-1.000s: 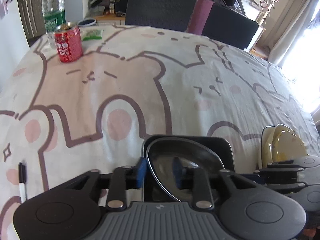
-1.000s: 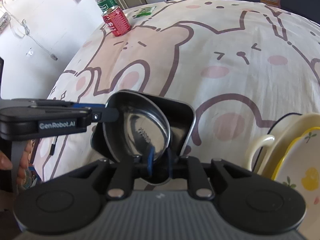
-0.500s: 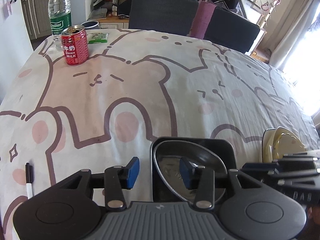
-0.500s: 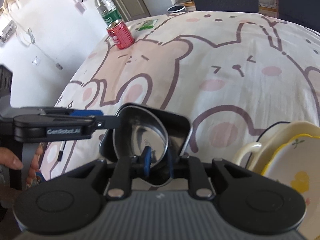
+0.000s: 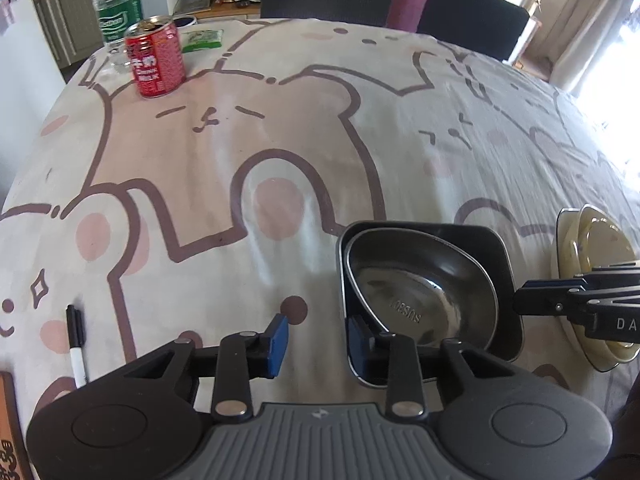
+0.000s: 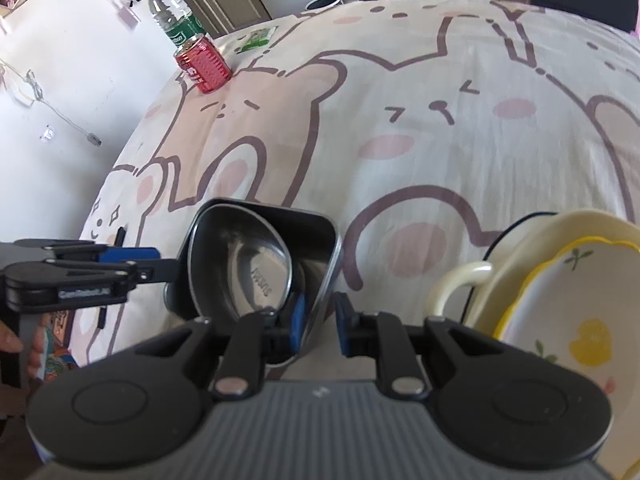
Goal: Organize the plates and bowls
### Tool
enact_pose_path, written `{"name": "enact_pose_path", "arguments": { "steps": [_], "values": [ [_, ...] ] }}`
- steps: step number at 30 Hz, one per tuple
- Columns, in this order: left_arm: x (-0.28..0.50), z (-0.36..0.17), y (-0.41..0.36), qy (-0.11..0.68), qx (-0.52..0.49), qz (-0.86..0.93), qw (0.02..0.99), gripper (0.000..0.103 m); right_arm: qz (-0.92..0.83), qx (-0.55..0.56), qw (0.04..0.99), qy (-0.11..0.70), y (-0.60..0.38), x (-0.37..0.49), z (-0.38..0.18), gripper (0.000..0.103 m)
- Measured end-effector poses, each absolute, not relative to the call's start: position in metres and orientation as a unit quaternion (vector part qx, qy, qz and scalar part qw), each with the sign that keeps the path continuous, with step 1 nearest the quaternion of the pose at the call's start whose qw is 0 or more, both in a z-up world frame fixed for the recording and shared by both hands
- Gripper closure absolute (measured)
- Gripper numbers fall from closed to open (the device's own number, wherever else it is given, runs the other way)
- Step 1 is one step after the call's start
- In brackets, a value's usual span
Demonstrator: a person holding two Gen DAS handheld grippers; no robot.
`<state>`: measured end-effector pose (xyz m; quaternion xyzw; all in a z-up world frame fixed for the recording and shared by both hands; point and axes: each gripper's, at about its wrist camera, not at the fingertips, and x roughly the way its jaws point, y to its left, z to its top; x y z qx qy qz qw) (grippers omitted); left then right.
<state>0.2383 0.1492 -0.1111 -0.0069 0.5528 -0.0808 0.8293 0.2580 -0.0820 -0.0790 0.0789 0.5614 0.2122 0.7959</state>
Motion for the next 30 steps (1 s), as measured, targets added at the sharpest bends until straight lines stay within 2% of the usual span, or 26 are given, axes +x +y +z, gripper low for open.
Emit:
{"name": "enact_pose_path", "arguments": {
  "steps": [5, 10, 17, 30],
  "values": [
    [0.245, -0.119, 0.143, 0.559, 0.003, -0.086, 0.825, 0.078, 0.21, 0.086, 0.789, 0.57, -0.08, 0.262, -0.088, 0.086],
    [0.249, -0.124, 0.144, 0.561, -0.003, -0.09, 0.823, 0.08, 0.217, 0.104, 0.784, 0.572, -0.083, 0.267, -0.094, 0.091],
    [0.25, -0.125, 0.141, 0.564, -0.016, -0.108, 0.819, 0.097, 0.209, 0.106, 0.787, 0.57, -0.078, 0.263, -0.095, 0.093],
    [0.252, -0.127, 0.149, 0.562, -0.052, -0.111, 0.818, 0.099, 0.183, 0.155, 0.789, 0.566, -0.086, 0.266, -0.096, 0.094]
  ]
}}
